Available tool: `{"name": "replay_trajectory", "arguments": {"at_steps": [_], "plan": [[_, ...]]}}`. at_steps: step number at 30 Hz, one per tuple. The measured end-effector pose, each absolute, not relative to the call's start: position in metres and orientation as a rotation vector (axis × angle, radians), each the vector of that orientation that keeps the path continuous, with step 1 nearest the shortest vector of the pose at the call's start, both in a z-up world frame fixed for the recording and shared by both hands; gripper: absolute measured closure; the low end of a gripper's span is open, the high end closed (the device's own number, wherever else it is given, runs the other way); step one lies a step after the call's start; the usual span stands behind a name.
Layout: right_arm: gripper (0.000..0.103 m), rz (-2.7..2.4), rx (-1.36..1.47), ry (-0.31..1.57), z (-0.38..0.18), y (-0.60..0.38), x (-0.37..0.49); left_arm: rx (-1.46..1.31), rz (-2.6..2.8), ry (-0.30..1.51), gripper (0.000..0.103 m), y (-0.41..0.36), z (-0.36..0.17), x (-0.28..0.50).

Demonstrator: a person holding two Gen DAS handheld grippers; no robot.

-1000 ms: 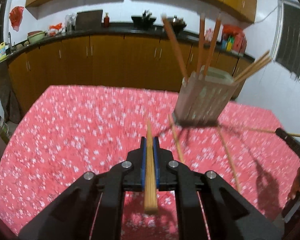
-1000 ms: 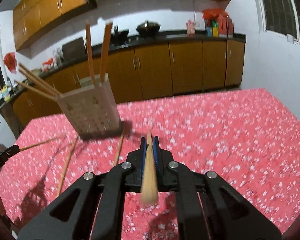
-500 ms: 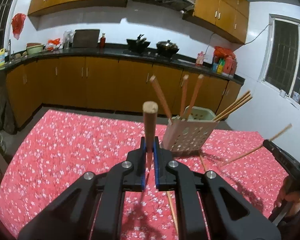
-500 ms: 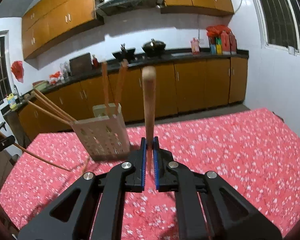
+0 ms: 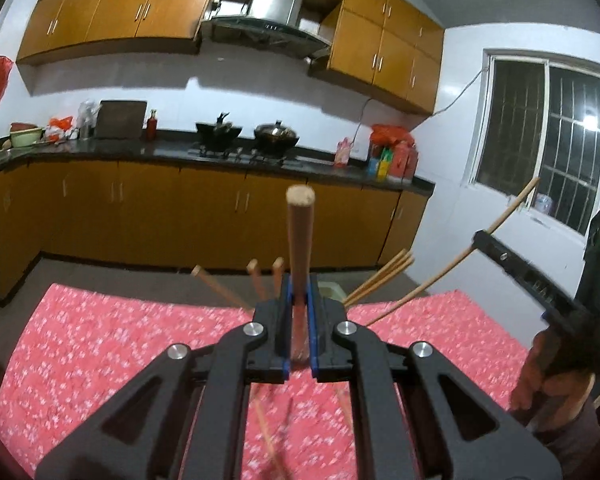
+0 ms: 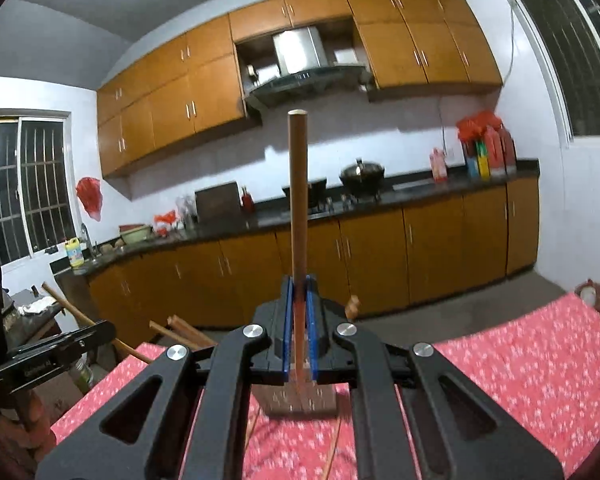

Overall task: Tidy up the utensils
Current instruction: 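Raise the right tool's chopstick above the holder while the left tool raises its chopstick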

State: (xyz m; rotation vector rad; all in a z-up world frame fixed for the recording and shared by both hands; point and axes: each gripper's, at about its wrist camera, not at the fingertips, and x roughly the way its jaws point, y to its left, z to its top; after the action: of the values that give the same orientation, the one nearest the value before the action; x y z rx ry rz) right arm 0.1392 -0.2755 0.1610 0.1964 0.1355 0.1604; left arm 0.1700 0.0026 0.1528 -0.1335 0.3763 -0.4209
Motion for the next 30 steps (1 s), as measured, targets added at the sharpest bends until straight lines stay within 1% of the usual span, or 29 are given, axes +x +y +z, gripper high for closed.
{"name": "replay_trajectory", "arguments": {"at_steps": [7, 13, 22, 28, 29, 30], "plan": [[0.096, 0.15, 0.175, 0.077, 0.161, -0.263, 0.161, -0.149, -0.374, 0.269, 0.095, -0.018, 0.18, 0.189], [0.096, 0.146, 0.176, 0.078, 0.155, -0.257, 0.179, -0.147, -0.307, 0.212, 0.095, -0.03, 0.187, 0.206], [0.096, 0.134, 0.16, 0.149, 0.131, -0.249, 0.205, -0.158, -0.283, 0.3, 0.095, -0.038, 0.149, 0.247], [0.095, 0.15, 0.144, 0.221, 0.117, -0.244, 0.218, -0.166, -0.3, 0.348, 0.095, -0.041, 0.131, 0.26], [0.095, 0.153, 0.141, 0.225, 0.117, -0.243, 0.218, -0.163, -0.3, 0.349, 0.095, -0.04, 0.129, 0.26], [0.094, 0.159, 0.137, 0.231, 0.117, -0.243, 0.218, -0.162, -0.299, 0.348, 0.092, -0.039, 0.129, 0.26]]}}
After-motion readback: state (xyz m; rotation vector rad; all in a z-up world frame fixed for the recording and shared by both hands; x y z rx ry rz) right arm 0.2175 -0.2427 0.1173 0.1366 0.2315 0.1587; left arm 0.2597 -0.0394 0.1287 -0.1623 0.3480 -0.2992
